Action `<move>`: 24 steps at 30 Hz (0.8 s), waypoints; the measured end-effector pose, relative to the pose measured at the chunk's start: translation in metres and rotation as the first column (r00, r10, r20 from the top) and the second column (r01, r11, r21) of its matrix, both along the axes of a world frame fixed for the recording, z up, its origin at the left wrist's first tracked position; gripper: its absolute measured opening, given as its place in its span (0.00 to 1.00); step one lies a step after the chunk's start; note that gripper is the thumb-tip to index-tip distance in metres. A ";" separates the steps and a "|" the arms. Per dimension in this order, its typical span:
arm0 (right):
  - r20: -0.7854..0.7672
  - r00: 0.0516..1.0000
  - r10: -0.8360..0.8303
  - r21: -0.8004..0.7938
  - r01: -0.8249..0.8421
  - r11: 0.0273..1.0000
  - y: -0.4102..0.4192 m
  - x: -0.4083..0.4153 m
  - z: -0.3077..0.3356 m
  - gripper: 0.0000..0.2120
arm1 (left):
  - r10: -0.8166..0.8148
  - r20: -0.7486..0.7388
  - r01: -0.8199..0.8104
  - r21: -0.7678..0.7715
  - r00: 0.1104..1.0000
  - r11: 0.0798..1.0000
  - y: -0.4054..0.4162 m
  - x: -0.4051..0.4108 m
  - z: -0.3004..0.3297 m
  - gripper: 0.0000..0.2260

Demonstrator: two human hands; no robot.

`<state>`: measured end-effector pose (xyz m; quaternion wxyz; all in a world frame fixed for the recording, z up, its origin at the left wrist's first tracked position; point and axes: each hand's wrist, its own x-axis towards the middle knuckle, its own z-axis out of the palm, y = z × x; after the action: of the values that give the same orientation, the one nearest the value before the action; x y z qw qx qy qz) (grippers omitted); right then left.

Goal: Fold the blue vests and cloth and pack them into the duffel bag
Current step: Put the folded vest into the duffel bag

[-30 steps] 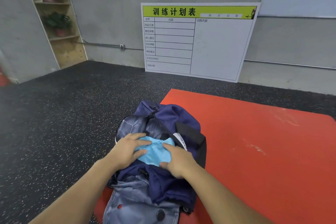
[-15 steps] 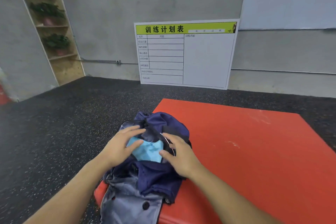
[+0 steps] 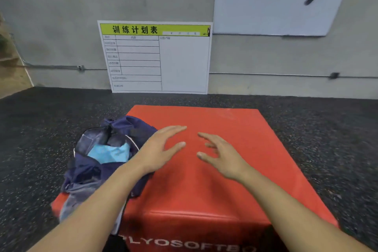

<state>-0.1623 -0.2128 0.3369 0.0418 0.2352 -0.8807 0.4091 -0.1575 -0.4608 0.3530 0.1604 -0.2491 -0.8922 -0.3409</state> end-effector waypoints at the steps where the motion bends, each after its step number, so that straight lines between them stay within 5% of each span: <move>1: -0.004 1.000 -0.028 0.000 0.028 1.000 0.021 0.008 -0.001 0.30 | -0.027 0.011 0.027 0.004 1.000 1.000 0.019 0.002 -0.002 0.22; 16: 0.171 0.864 -0.474 -0.097 0.493 0.864 0.286 0.186 -0.071 0.28 | -0.454 0.116 0.459 -0.023 0.883 0.888 0.278 0.067 -0.062 0.22; 24: 0.244 0.767 -0.593 0.079 0.594 0.801 0.353 0.270 -0.177 0.28 | -0.547 0.240 0.571 -0.039 0.802 0.820 0.368 0.129 -0.132 0.24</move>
<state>0.1074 0.1398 0.1600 0.0547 -0.1099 -0.9069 0.4030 -0.0288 -0.0931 0.2205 -0.0602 -0.4706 -0.8083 -0.3487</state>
